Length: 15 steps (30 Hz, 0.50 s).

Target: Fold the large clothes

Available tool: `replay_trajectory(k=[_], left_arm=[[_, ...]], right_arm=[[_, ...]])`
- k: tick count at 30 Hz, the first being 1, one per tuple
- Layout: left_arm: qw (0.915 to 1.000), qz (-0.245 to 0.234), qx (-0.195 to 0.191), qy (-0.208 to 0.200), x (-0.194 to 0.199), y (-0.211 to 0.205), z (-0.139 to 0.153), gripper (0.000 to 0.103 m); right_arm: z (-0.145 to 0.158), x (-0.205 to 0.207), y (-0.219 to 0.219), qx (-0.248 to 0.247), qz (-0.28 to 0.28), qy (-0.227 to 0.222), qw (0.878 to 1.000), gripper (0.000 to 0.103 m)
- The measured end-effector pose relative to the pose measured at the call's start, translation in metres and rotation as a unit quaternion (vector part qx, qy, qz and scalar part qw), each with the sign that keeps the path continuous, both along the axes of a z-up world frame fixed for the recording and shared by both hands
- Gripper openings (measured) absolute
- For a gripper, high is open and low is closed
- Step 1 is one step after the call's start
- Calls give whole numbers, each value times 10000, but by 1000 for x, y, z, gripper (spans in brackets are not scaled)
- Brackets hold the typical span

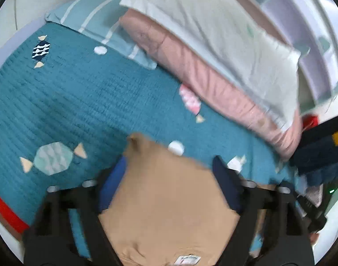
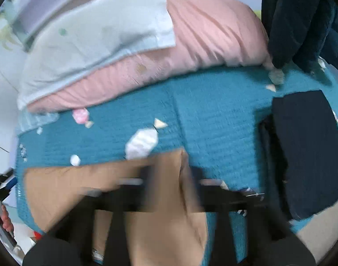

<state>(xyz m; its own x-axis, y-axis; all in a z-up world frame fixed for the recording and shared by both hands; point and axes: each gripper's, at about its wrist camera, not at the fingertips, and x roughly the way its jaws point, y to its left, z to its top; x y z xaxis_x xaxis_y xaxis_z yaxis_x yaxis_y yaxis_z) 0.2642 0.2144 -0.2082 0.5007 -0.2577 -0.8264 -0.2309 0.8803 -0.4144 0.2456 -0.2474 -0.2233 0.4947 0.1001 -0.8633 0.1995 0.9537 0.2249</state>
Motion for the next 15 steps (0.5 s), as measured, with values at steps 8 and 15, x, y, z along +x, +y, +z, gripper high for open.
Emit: replay_trajectory(k=[8,15], left_arm=[[9923,-220,650,1036,-50,12,-72,82],[9816,111,134,1904,-91,30,-140,82]], right_arm=[[-77,-61,8,-34,354,862,9956,93],[-136,-101,4,625,-27,1400,9882,72]])
